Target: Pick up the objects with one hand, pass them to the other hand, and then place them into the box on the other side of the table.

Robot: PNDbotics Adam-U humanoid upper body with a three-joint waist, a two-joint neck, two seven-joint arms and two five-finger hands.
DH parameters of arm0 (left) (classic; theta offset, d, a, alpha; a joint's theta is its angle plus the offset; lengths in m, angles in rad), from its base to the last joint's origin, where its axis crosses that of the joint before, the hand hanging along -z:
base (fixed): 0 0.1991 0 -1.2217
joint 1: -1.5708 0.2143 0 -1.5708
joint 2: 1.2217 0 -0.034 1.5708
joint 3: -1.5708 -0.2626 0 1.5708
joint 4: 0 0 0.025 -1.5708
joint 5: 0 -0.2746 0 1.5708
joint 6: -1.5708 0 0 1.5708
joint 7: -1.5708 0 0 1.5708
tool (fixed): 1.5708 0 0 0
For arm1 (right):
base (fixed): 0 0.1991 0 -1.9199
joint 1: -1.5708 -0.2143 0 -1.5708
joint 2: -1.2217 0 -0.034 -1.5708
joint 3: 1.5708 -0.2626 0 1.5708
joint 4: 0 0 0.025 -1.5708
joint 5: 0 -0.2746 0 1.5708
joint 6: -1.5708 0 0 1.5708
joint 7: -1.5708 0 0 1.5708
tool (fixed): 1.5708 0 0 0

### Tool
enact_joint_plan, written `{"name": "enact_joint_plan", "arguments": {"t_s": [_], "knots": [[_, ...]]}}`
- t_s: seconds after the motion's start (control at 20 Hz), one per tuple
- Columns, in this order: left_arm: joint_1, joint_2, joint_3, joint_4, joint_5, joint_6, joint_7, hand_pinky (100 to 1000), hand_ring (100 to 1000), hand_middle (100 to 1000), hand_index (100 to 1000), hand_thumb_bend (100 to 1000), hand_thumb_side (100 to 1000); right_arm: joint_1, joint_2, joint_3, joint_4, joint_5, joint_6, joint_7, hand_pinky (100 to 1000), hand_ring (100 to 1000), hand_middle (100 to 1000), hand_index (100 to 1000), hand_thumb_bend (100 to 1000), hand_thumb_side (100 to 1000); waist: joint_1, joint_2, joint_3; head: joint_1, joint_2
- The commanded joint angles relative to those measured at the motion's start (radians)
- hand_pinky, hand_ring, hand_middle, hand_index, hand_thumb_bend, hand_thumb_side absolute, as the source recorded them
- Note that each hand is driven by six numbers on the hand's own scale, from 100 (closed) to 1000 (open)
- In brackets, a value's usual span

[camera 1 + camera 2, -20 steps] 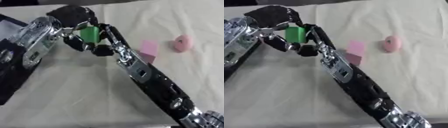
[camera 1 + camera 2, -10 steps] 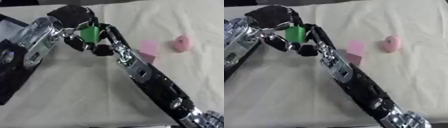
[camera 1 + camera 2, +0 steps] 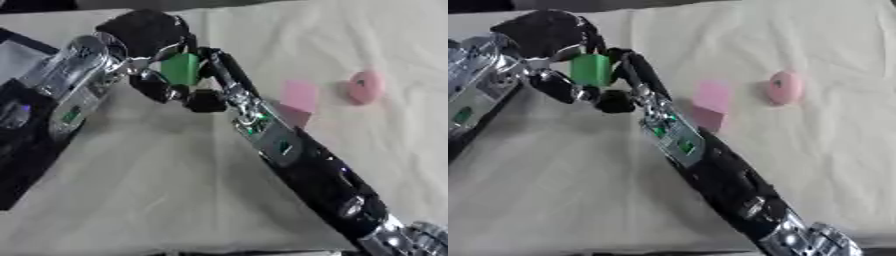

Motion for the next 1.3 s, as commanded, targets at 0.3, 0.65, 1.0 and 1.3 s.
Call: {"name": "enact_joint_plan", "arguments": {"t_s": [0.3, 0.65, 1.0, 1.3], "knots": [[-0.021, 0.021, 0.000, -0.027, 0.013, 0.022, -0.046, 645, 658, 523, 474, 477, 100, -0.018, -0.013, -0.009, -0.037, 0.045, 0.058, -0.019, 774, 675, 732, 750, 405, 261, 0.009, -0.024, 0.004, -0.001, -0.002], [-0.022, 0.027, 0.003, -0.044, 0.036, 0.038, -0.073, 640, 648, 512, 445, 459, 100, -0.018, -0.019, -0.010, -0.042, 0.061, 0.069, -0.005, 785, 698, 757, 778, 399, 295, 0.008, -0.026, 0.006, -0.001, -0.002], [-0.022, 0.039, 0.010, -0.063, 0.045, 0.050, -0.085, 639, 646, 512, 444, 462, 100, -0.016, -0.025, -0.012, -0.041, 0.058, 0.073, 0.002, 787, 706, 767, 788, 409, 292, 0.008, -0.030, 0.007, 0.001, -0.002], [-0.018, 0.057, 0.030, -0.086, 0.064, 0.072, -0.083, 641, 642, 510, 444, 452, 100, -0.013, -0.028, -0.014, -0.041, 0.054, 0.078, 0.006, 789, 709, 770, 791, 420, 283, 0.008, -0.030, 0.007, 0.002, -0.002]]}}
